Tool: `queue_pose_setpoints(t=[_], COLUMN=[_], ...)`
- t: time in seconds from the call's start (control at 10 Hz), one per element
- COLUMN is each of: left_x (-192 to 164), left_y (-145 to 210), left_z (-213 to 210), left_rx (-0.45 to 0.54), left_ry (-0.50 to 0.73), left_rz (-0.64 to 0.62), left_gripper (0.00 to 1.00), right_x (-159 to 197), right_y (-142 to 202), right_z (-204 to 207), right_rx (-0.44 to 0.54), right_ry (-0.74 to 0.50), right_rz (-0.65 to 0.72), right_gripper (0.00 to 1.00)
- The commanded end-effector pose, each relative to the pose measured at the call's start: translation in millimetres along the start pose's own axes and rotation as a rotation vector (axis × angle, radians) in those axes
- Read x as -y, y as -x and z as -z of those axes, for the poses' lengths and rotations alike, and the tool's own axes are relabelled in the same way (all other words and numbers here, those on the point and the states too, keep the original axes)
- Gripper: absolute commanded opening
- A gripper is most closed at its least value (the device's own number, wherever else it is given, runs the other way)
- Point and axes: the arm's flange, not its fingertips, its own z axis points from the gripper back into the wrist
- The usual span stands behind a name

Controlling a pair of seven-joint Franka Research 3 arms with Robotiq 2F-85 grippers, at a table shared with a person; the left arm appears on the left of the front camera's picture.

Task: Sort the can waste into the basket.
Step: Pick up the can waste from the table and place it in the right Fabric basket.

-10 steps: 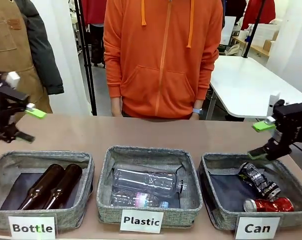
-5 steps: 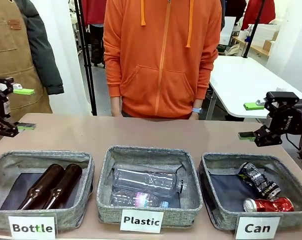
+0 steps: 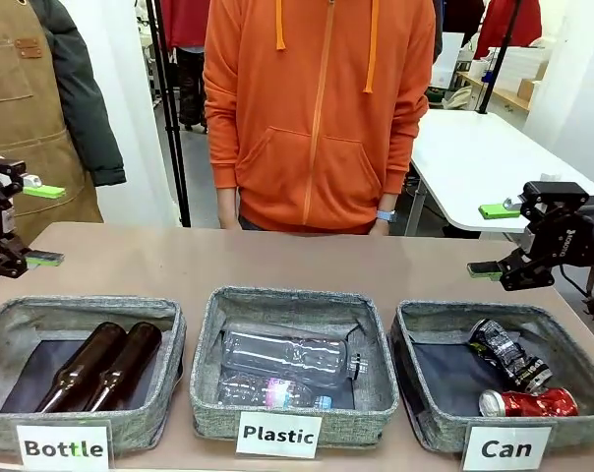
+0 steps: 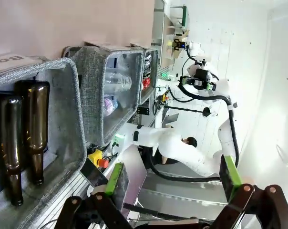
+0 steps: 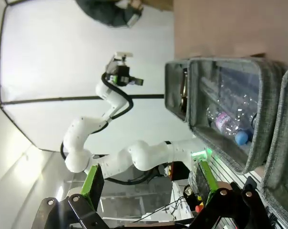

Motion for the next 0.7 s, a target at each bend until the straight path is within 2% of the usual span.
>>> queue_pose_setpoints(t=[0.0, 0.6], left_x=[2.9, 2.9], left_y=[2.6, 2.6], left_z=[-1.2, -1.2], left_rx=[-0.008, -0.008], left_ry=[-0.002, -0.002], left_rz=[0.013, 0.013], left_gripper=[1.0, 1.0], right_x=[0.2, 0.2], right_y=[1.9, 1.9], right_z=[-0.3, -0.3], right_rx=[-0.012, -0.012], right_ry=[0.011, 0.011], right_rz=[-0.01, -0.01], right_gripper=[1.0, 1.0])
